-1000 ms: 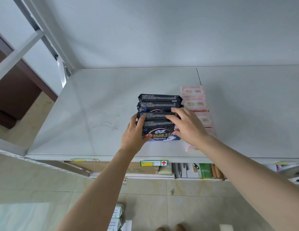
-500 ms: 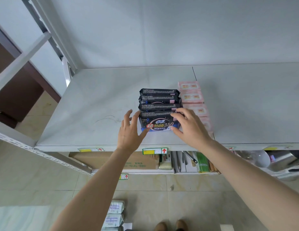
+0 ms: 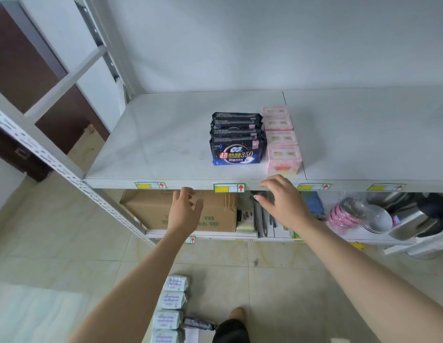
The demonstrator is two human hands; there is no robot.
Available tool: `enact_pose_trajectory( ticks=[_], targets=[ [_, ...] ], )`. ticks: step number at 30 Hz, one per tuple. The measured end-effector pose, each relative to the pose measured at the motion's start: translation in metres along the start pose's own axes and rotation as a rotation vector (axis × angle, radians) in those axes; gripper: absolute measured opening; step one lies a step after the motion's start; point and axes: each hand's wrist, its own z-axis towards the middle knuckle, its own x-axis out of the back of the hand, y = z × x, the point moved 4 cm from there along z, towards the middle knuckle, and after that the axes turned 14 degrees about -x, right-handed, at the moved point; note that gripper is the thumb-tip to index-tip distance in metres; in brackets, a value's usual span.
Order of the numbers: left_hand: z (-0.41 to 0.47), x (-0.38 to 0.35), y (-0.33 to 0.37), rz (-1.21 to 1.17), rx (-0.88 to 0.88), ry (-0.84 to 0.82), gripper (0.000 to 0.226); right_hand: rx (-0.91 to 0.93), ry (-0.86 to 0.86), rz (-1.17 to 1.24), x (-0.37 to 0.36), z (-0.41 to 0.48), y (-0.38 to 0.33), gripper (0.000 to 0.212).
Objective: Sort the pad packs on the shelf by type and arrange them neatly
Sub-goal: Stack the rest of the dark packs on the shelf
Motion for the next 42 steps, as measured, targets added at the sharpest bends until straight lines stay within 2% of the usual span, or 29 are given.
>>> enact_pose_trajectory(
  ticks=[8,20,28,34,42],
  targets=[
    [-0.110,-0.025,-0.021,-0.091,0.194,-0.039,0.018,-0.097,-0.096,0.100,-0.036,-0.103,0.024,0.044],
    [-0.221,-0.024,-0.093,-0.059,0.445,-0.129,0.024,-0.209,-0.291,0.176,-0.130,-0.193,0.032,0.040],
    [-0.254,-0.070,-0.180,-0.122,0.605,-0.166,0.006,-0.287,-0.471,0.133,-0.227,-0.225,0.045,0.040],
    [-0.275,-0.121,-0.268,-0.156,0.749,-0.174,0.006,-0.382,-0.570,0.131,-0.331,-0.236,0.065,0.042],
    [-0.301,-0.198,-0.382,-0.071,0.800,-0.277,0.006,-0.437,-0.692,0.077,-0.463,-0.249,0.113,0.041]
  ],
)
